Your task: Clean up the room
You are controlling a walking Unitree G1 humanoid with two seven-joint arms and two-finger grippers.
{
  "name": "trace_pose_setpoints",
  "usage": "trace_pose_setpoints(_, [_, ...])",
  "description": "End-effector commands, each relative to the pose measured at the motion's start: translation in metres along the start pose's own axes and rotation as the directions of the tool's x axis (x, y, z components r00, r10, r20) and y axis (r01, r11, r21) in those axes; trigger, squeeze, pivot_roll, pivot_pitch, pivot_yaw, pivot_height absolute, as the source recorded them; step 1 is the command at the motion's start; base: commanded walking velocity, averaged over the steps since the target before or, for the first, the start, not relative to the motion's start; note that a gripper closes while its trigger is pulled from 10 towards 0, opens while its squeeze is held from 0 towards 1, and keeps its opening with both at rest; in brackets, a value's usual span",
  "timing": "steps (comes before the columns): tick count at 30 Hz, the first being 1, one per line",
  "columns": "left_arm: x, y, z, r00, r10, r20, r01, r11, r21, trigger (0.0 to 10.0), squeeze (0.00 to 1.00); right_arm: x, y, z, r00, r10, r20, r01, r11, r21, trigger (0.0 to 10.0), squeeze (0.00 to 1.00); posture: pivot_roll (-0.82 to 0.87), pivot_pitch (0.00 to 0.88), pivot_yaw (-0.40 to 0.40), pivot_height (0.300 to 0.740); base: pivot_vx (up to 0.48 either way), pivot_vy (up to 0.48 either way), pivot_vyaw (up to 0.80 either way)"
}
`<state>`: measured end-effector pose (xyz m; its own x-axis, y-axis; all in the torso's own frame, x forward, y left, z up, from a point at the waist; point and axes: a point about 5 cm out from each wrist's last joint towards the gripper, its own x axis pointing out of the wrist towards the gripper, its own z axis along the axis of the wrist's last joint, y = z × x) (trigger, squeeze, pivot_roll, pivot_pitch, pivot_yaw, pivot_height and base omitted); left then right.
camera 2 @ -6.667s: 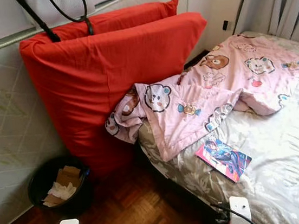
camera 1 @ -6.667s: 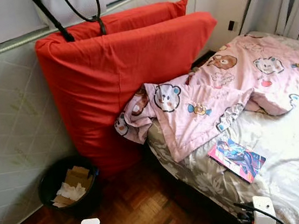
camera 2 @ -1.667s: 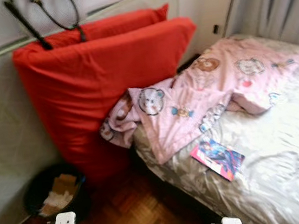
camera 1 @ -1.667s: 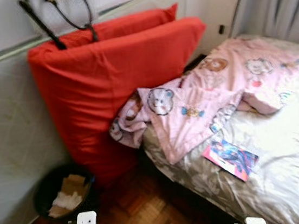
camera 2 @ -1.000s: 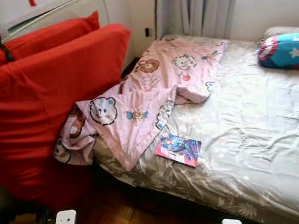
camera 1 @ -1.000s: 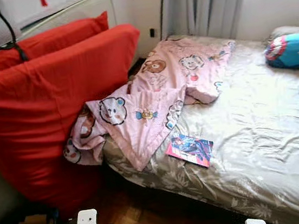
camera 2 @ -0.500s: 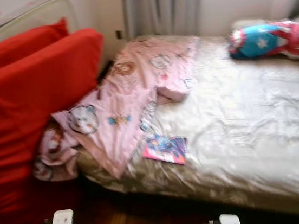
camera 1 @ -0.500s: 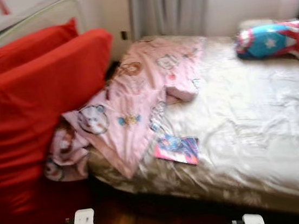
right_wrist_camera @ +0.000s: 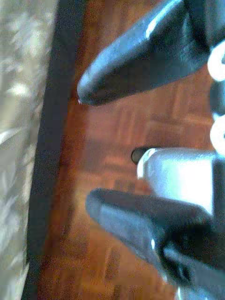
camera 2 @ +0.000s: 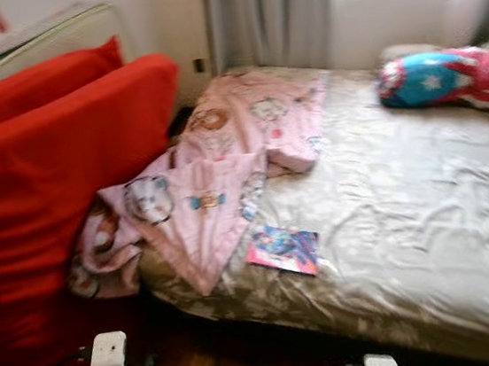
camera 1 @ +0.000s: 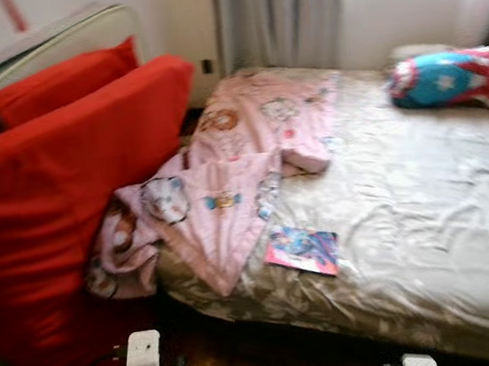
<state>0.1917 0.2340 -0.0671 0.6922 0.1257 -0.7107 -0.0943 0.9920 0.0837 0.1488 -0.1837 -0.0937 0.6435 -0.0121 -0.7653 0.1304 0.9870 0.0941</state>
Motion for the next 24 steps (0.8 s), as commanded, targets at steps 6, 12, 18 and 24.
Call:
trace_pose_setpoints(6, [0.0044,-0.0109,0.0125,0.999,-0.033,0.034,0.034,0.999,-0.026,10.0,0.00,-0.0035,-0.0102,-0.0057,1.000,-0.024,-0.019,0.024,1.000,0.002,10.0,0.00,-0.08,0.000,-0.005,0.740,0.000,0.000,0.00])
trace_pose_setpoints(12, [0.0043,-0.0104,0.0121,0.999,-0.034,0.033,0.035,0.999,-0.028,10.0,0.00,-0.0035,-0.0097,-0.0060,1.000,-0.024,-0.019,0.024,1.000,0.002,10.0,0.00,-0.08,0.000,-0.001,0.740,0.000,0.000,0.00])
trace_pose_setpoints(18, [0.0041,-0.0101,0.0117,0.999,-0.038,0.031,0.039,0.999,-0.025,10.0,0.00,-0.0037,-0.0093,-0.0067,1.000,-0.023,-0.019,0.023,1.000,0.003,10.0,0.00,-0.08,0.000,0.004,0.740,0.000,0.000,0.00])
trace_pose_setpoints(24, [0.0039,-0.0101,0.0110,0.999,-0.042,0.030,0.043,0.999,-0.024,10.0,0.00,-0.0040,-0.0091,-0.0073,1.000,-0.022,-0.019,0.022,1.000,0.001,10.0,0.00,-0.08,0.000,0.007,0.740,0.000,0.000,0.00])
